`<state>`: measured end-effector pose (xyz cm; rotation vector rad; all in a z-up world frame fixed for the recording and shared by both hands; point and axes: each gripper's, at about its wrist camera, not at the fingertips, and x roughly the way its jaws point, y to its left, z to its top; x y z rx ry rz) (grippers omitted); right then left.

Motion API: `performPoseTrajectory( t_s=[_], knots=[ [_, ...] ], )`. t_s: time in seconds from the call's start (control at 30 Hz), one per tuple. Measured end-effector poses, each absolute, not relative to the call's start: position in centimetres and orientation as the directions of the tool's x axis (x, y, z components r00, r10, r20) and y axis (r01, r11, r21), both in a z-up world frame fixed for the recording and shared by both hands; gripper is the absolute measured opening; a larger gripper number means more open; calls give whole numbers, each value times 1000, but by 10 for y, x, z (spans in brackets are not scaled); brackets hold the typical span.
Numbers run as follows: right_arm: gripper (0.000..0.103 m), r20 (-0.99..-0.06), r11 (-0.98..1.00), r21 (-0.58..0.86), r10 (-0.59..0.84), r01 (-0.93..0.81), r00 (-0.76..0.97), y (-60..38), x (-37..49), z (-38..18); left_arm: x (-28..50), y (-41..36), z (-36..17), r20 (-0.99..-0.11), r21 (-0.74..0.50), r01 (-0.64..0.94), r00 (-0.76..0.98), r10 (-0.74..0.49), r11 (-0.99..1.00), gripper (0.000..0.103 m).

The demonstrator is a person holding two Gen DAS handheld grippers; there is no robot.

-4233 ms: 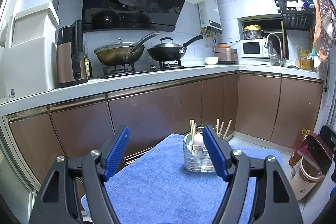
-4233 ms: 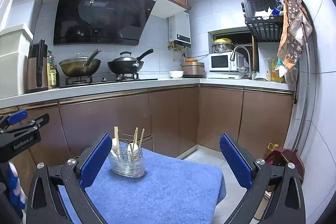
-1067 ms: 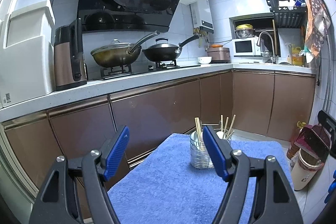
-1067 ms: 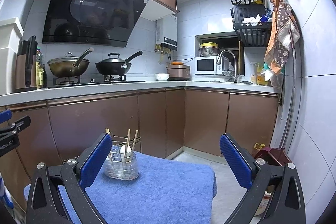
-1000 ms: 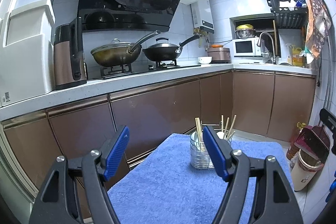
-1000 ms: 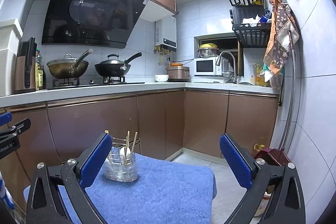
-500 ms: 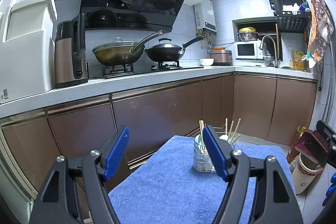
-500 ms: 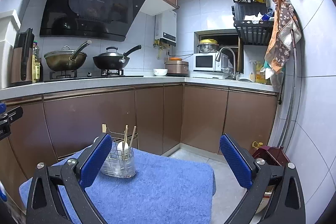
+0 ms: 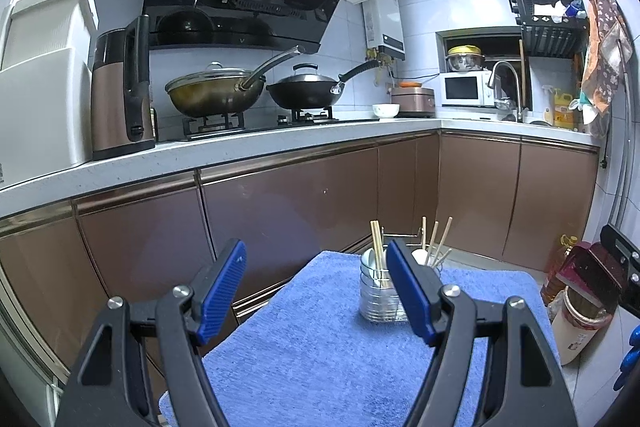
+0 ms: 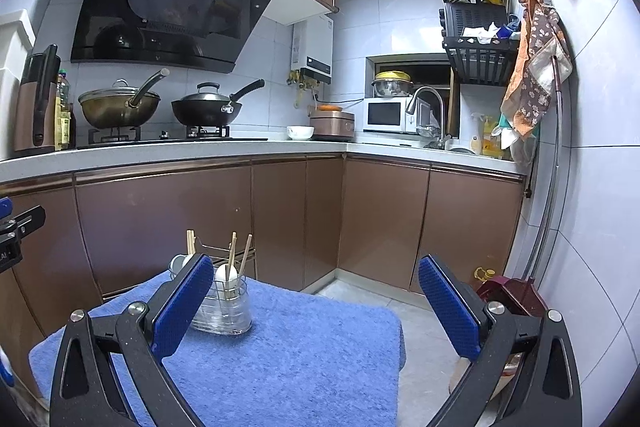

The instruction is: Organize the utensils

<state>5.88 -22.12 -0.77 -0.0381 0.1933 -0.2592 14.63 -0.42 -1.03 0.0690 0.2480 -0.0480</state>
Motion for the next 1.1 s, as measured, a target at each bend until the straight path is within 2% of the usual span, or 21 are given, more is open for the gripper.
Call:
performPoseTrajectory(
  t_s=[1.1],
  knots=[
    [103, -232, 965, -86, -259, 246, 938, -221, 84, -26, 173, 7, -26, -269, 65, 39, 963, -21, 997, 71]
  ],
)
